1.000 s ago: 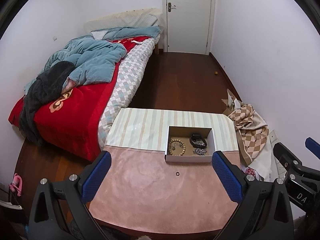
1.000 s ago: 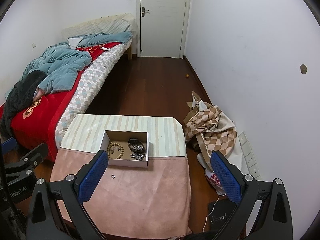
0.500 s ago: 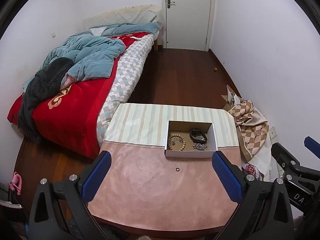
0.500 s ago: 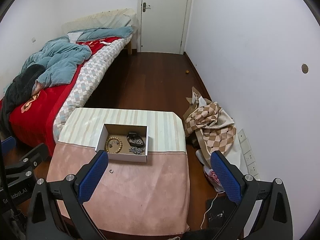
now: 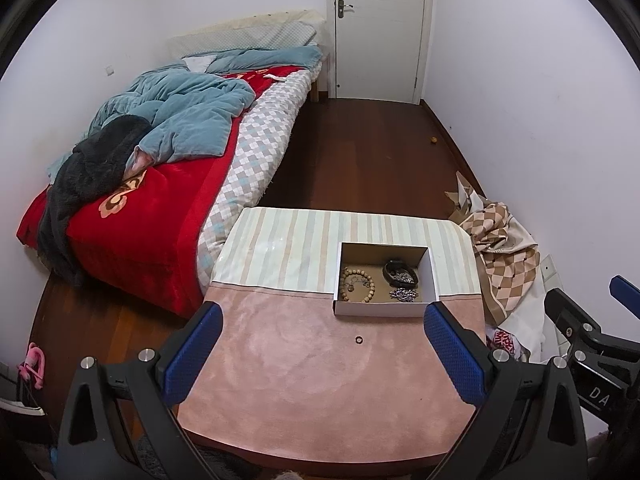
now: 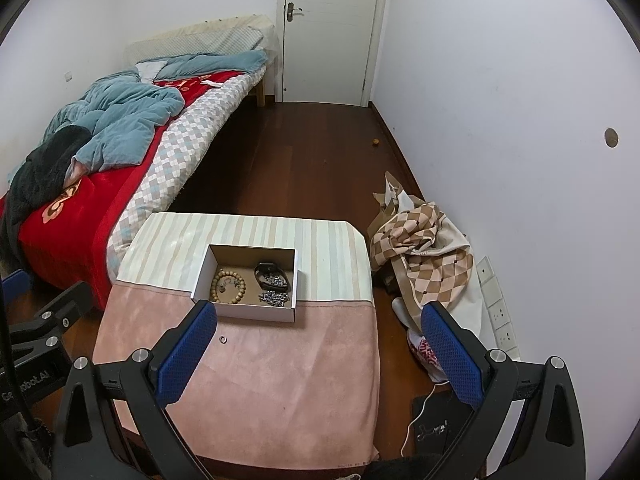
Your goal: Organize jewelry
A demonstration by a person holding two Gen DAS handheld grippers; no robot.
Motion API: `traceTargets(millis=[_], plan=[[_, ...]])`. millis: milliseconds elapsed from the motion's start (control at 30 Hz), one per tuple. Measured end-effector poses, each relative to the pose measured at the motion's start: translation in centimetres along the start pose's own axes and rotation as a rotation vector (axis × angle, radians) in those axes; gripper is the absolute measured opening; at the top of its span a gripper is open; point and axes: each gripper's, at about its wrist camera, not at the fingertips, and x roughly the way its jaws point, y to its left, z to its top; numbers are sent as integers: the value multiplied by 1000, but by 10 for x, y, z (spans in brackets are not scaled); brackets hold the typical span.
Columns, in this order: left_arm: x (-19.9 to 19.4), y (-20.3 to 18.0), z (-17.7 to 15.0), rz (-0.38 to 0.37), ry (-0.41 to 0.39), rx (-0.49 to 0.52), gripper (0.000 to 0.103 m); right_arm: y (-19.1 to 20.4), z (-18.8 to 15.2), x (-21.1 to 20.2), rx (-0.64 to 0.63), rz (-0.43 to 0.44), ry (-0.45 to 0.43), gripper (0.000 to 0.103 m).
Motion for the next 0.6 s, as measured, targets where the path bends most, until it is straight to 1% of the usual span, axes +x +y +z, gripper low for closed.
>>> traceTargets(millis=[600], plan=[[0,0,-4,-6,8,9,103,-5,-1,-2,2,-3,-1,103]])
